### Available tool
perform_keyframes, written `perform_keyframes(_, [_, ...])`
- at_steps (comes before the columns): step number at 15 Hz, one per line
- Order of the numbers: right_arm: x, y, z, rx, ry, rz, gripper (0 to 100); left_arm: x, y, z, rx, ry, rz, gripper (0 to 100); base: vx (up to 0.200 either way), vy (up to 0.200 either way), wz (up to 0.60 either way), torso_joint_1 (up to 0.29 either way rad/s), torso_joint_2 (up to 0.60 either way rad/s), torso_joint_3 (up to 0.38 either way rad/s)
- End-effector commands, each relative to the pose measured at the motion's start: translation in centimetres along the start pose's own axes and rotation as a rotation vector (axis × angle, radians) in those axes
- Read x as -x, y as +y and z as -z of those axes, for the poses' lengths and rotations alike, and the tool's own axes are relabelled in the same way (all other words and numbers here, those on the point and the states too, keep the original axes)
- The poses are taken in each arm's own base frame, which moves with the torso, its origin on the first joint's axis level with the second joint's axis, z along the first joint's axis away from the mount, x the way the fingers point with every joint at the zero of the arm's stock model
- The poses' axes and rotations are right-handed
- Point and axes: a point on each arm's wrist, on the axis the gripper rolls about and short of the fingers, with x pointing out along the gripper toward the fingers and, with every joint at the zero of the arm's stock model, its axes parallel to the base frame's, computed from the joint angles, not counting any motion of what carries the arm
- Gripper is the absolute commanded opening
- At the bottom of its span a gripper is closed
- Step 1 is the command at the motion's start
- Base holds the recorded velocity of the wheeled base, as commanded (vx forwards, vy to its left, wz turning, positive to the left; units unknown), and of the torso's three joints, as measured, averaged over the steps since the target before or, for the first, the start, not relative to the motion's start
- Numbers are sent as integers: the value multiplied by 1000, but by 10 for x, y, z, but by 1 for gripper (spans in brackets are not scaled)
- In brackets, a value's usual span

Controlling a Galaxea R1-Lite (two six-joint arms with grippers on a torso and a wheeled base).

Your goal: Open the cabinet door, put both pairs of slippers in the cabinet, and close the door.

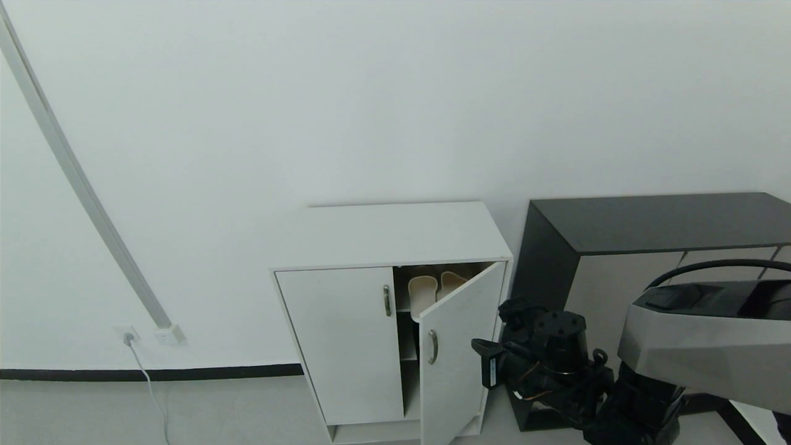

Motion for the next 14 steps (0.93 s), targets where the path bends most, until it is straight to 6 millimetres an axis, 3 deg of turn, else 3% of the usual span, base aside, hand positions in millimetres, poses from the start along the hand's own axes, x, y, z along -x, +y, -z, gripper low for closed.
perform_keyframes(1, [7, -2, 6, 0, 21, 7, 0, 0, 0, 0, 0, 1, 0, 0, 200, 0, 0, -7, -17, -2])
perform_keyframes(5, [5, -4, 12, 1, 40, 13, 0, 0, 0, 0, 2, 1, -1, 0, 200, 0, 0, 14, 4, 1])
perform_keyframes(10, [1, -4, 13, 1, 39, 12, 0, 0, 0, 0, 2, 1, -1, 0, 0, 0, 0, 0, 0, 0])
perform_keyframes(14, [-23, -5, 14, 1, 8, 7, 0, 0, 0, 0, 3, 1, -3, 0, 0, 0, 0, 0, 0, 0])
